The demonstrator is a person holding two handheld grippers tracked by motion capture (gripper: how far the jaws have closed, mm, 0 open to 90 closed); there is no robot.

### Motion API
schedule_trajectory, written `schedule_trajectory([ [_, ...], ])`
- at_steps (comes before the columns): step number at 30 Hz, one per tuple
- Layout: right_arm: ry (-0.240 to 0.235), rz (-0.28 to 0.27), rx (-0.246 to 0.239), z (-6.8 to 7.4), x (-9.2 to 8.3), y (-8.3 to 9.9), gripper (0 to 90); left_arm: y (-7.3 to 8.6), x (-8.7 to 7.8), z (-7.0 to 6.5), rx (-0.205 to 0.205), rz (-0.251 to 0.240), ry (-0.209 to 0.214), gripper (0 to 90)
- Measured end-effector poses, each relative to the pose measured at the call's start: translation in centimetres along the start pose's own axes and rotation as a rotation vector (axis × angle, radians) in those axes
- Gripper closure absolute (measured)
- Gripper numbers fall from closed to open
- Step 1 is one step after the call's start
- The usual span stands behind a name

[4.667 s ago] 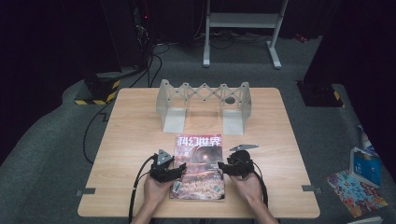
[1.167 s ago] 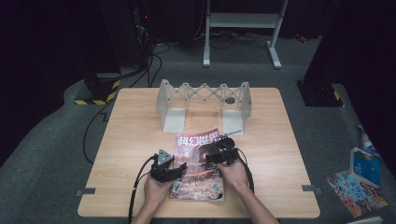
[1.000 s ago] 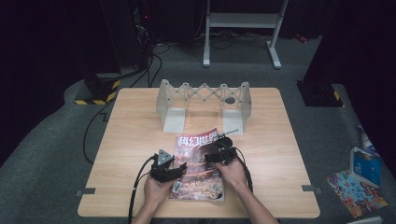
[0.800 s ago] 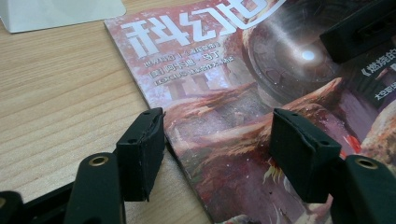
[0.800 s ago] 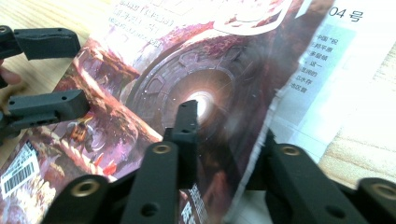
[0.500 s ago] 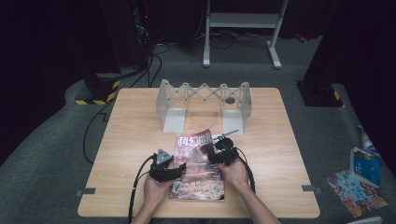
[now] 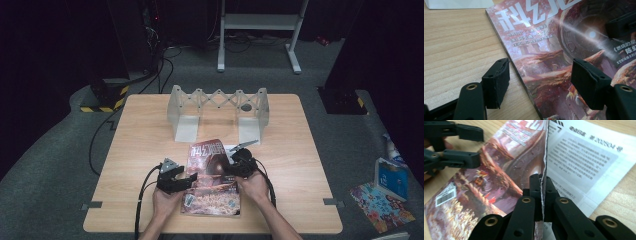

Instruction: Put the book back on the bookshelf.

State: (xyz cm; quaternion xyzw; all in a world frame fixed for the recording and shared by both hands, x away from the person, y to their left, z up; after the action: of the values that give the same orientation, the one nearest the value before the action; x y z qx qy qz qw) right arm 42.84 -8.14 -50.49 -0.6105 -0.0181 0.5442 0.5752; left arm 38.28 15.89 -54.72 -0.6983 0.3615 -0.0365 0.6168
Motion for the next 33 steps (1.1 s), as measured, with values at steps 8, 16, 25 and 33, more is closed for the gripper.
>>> schedule_trajectory([
  [8,-0.03,-0.032,-0.05,0.4,-0.9,0.0,89.6,-0.1,-0.1,0.3,-0.04,0.002,0.019,31.1],
  [16,-0.06,-0.063,-0.076,0.6,-1.6,-0.1,89.7,-0.3,0.0,1.0,-0.118,-0.012,0.063,27.1],
  [25,-0.104,-0.057,-0.138,1.3,-2.0,-0.3,89.7,-0.9,0.8,1.4,-0.149,0.023,0.11,19.9],
  [33,-0.132,-0.077,-0.17,1.7,-2.7,-0.3,89.7,-1.3,1.6,0.9,-0.142,0.04,0.132,19.7],
])
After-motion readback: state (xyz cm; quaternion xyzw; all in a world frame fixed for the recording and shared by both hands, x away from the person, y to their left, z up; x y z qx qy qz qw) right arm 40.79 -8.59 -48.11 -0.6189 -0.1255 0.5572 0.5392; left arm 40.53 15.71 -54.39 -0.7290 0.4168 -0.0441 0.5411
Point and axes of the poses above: each handheld gripper's, and its own axes: x roughly forward along the jaws, y roughly out of its underside, z roughly to its left, the point moved 3 cm from there along x, roughly forward along the jaws, and after that the axes turned 11 degrees about -z, right-handed, at the moved point
